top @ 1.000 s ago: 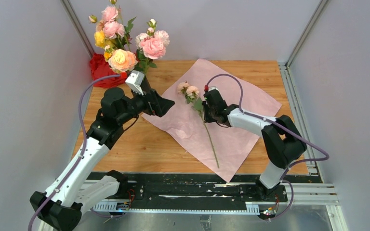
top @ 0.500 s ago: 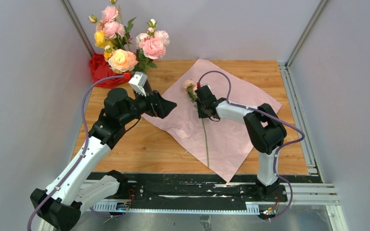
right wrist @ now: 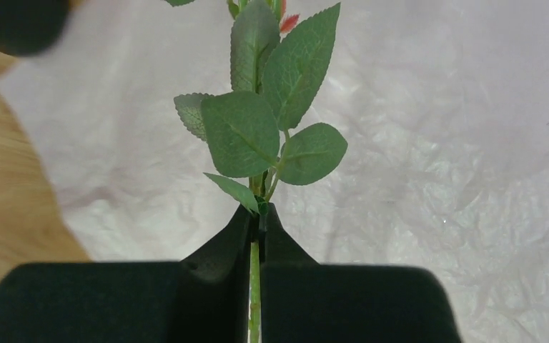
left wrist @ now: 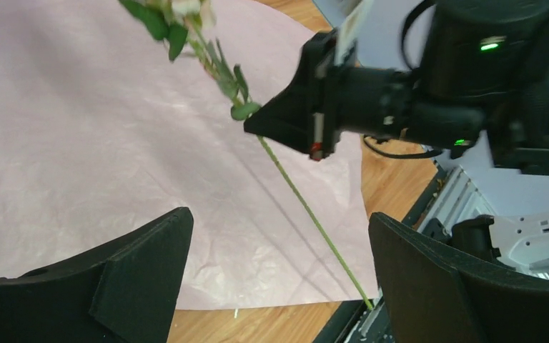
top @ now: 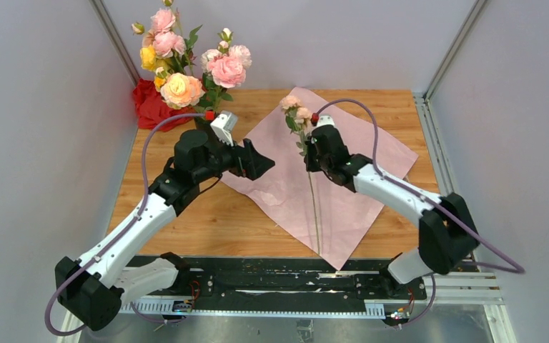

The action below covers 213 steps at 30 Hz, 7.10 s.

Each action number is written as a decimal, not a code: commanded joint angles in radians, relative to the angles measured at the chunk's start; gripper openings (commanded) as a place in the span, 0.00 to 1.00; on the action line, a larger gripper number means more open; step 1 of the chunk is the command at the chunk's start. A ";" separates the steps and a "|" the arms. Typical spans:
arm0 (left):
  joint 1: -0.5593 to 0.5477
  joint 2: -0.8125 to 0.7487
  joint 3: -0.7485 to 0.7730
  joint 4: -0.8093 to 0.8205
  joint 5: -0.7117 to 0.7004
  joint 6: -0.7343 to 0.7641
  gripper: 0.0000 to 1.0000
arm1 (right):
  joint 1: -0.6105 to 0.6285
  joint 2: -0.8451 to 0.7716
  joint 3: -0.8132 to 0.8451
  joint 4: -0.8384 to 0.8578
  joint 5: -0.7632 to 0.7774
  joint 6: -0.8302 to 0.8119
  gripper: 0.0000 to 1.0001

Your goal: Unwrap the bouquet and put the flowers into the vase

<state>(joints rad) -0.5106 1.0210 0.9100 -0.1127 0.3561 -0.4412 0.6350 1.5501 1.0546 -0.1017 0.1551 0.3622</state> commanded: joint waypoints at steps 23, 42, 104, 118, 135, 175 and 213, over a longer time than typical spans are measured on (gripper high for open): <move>-0.113 0.082 -0.057 0.372 0.059 -0.130 0.84 | 0.322 -0.503 -0.043 0.005 -0.029 0.033 0.00; -0.115 0.060 -0.068 0.372 0.011 -0.137 0.06 | 0.403 -0.503 -0.017 0.002 0.019 0.007 0.00; -0.117 -0.215 0.225 0.121 -0.729 0.434 0.00 | 0.381 -0.607 -0.150 0.014 0.242 -0.065 0.67; -0.117 -0.091 0.362 0.357 -0.805 0.693 0.00 | 0.337 -0.609 -0.191 0.019 0.190 -0.072 0.67; -0.115 0.054 0.472 0.410 -0.845 0.821 0.00 | 0.296 -0.603 -0.203 0.019 0.163 -0.080 0.67; 0.039 0.034 0.362 0.551 -0.637 0.678 0.00 | 0.264 -0.560 -0.224 0.019 0.117 -0.079 0.66; 0.100 0.219 0.101 0.657 -0.793 0.578 0.00 | 0.216 -0.513 -0.278 0.042 0.069 -0.054 0.66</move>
<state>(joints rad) -0.4286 1.2236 1.0348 0.4995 -0.4019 0.1783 0.8700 1.0370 0.7998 -0.0704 0.2348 0.2962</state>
